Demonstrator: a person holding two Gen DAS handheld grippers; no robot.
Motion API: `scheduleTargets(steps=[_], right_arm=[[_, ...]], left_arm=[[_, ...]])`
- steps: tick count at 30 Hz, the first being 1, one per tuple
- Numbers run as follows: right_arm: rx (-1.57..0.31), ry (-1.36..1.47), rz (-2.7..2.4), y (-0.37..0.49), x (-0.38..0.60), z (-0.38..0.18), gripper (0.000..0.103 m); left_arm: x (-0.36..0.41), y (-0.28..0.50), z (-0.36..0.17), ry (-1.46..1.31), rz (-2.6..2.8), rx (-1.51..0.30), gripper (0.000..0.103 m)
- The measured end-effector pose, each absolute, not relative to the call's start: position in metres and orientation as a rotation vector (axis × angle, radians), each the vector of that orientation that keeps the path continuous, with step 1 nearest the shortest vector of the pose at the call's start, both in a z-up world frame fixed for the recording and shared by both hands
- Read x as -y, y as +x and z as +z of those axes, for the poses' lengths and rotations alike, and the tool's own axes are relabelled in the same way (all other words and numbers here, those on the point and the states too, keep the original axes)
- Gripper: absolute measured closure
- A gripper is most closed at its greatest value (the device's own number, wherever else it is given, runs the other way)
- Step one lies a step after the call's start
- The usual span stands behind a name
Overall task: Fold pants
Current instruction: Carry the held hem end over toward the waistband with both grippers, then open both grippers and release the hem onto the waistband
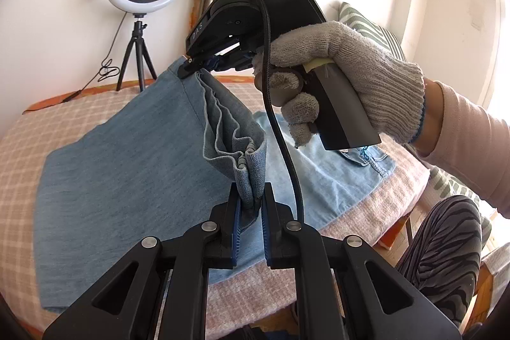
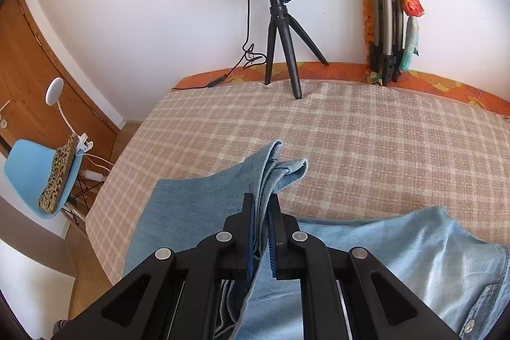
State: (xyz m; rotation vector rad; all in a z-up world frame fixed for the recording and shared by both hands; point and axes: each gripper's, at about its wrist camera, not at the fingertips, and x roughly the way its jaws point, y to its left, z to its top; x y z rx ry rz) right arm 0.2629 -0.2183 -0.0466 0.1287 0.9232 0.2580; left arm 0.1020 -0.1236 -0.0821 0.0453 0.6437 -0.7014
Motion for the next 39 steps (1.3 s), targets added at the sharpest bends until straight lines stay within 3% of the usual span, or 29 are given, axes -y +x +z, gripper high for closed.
scheduleTargets(steps=[25,39], right_arm=[[-0.896,0.165,0.030,0.208,0.403,-0.032,0.098],[-0.918,0.250,-0.100,0.186,0.508,-0.058,0.098]], left_arm=[[0.273,0.085,-0.094,0.130,-0.952,-0.672,0.093],[0.366,0.077,-0.114,0.181,-1.074,-0.713,0.093]])
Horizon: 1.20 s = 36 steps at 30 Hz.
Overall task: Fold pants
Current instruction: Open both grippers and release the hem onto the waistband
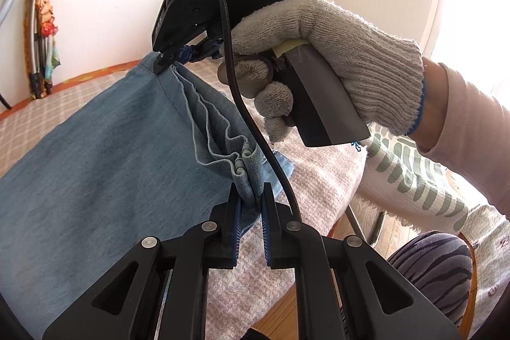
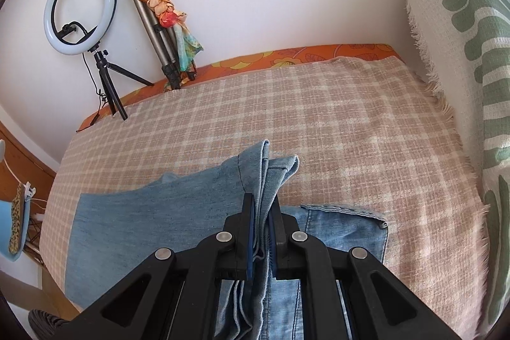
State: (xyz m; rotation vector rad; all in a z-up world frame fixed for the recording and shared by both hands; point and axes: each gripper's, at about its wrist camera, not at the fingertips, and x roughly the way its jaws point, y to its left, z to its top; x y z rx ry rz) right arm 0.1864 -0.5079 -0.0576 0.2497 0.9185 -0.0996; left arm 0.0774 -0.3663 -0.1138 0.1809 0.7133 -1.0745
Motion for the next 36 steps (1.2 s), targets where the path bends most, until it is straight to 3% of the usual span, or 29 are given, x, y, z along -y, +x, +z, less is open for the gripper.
scheduleTargets(steps=[15,18,19,25,36], right_arm=[[-0.992,0.265,-0.117,0.192,0.535,-0.106,0.096],[-1.001,0.206,-0.159,0.194,0.533,-0.103,0.088],[-0.996,0.192,-0.180,0.193,0.533,-0.100,0.080],[-0.936,0.184,-0.209,0.183,0.530,-0.073,0.067],[-0.871,0.148,-0.065,0.179,0.453,-0.041,0.065]], left_arm=[[0.387,0.071,-0.148,0.264,-1.104,-0.808,0.092],[0.380,0.069,-0.147,0.265,-1.097,-0.821,0.088],[0.377,0.069,-0.146,0.261,-1.092,-0.825,0.084],[0.339,0.073,-0.135,0.224,-1.043,-0.815,0.078],[0.243,0.085,-0.108,0.141,-0.871,-0.751,0.069]])
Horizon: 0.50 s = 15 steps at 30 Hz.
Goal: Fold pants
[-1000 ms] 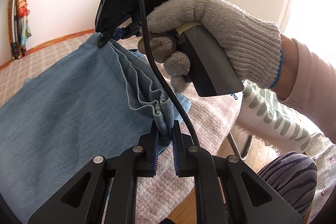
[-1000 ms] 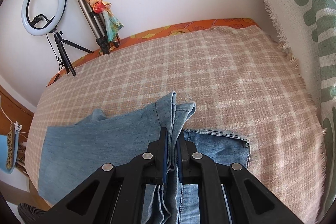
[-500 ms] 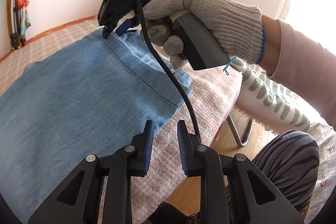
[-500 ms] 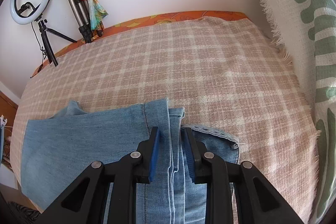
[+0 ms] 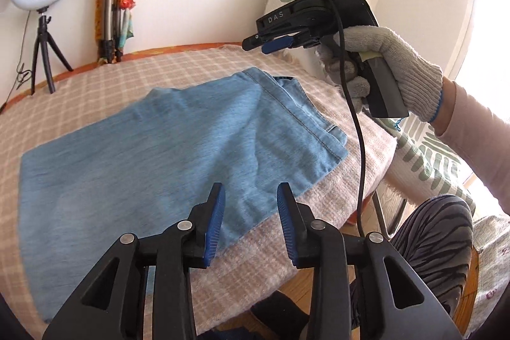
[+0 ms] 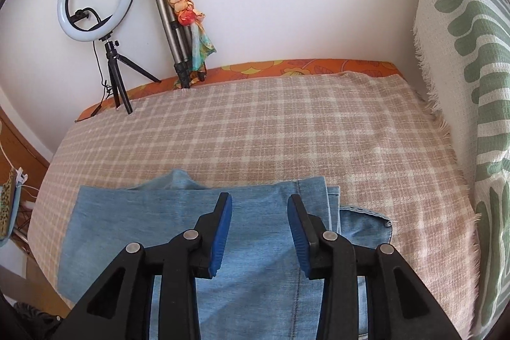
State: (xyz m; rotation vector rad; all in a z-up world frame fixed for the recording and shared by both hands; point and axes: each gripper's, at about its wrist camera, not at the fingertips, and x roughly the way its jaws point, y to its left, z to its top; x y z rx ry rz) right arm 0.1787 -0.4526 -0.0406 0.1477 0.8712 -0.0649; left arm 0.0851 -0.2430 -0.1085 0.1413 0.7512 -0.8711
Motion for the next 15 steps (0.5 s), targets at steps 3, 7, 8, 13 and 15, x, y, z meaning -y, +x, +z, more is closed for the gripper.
scheduleTargets(steps=[3,7,8,13,15], right_arm=[[-0.872,0.129,0.000,0.184,0.421,-0.037,0.064],[-0.875,0.111,0.076,0.190,0.386,-0.036,0.064],[-0.877,0.099,0.102,0.193,0.373,-0.035,0.063],[-0.909,0.063,0.242,0.219,0.302,-0.041,0.061],[-0.932,0.055,0.280,0.230,0.278,-0.046,0.059]], left_arm=[[0.216,0.089,-0.103,0.124,-0.819,-0.739,0.066],[0.179,0.094,-0.101,0.093,-0.739,-0.733,0.065],[0.170,0.095,-0.101,0.080,-0.716,-0.734,0.065],[0.121,0.108,-0.107,0.029,-0.584,-0.742,0.064],[0.104,0.115,-0.113,-0.001,-0.538,-0.757,0.064]])
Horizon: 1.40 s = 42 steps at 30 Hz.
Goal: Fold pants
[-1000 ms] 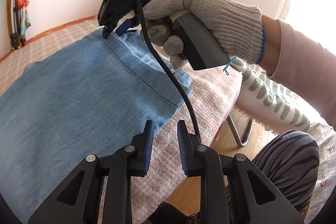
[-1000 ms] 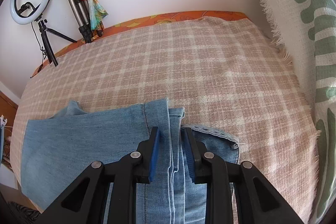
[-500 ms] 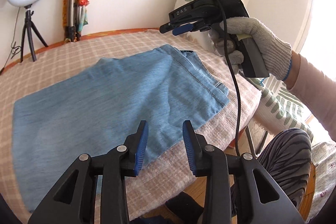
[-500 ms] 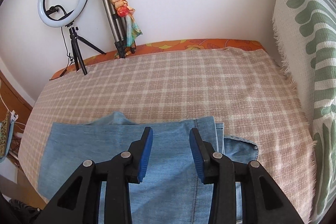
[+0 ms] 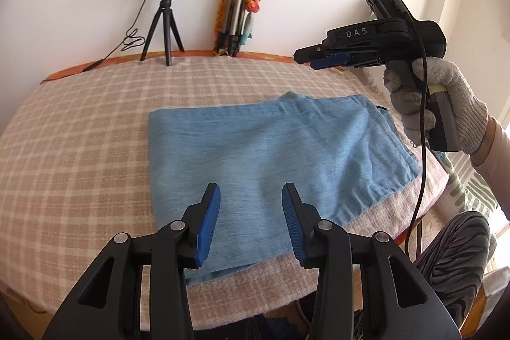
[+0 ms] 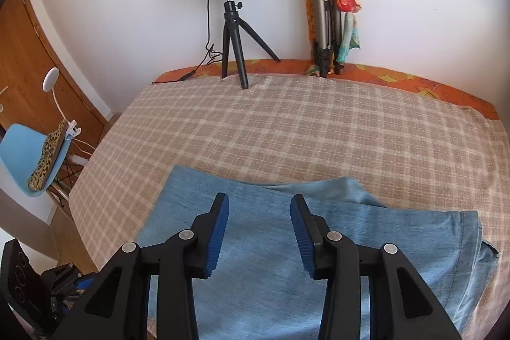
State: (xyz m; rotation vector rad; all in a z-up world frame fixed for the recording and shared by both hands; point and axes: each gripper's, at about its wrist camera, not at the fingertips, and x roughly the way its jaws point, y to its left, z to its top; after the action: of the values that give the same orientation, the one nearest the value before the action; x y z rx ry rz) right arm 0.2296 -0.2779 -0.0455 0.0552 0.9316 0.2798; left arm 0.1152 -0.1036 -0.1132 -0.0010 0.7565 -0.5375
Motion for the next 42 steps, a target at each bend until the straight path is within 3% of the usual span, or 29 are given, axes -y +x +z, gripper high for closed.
scheduleTargets(steps=[15,33,36,38,42], right_arm=[[-1.192,-0.133,0.374,0.291,0.119,-0.114,0.053],[-1.364,-0.510,0.173,0.316,0.052,-0.178,0.052],[-1.350,-0.501,0.154,0.318,0.058,-0.176,0.071],[-1.335,-0.484,0.178,0.317,0.063,-0.172,0.088],[-1.309,-0.341,0.213,0.313,0.085,-0.159,0.099]], left_arm=[[0.047,0.145,-0.161,-0.262,-0.486,-0.939,0.064],[0.038,0.150,-0.180,-0.297,-0.501,-0.988,0.064],[0.039,0.148,-0.180,-0.295,-0.499,-0.989,0.064],[0.039,0.148,-0.181,-0.298,-0.498,-0.990,0.064],[0.041,0.150,-0.181,-0.305,-0.499,-0.998,0.064]])
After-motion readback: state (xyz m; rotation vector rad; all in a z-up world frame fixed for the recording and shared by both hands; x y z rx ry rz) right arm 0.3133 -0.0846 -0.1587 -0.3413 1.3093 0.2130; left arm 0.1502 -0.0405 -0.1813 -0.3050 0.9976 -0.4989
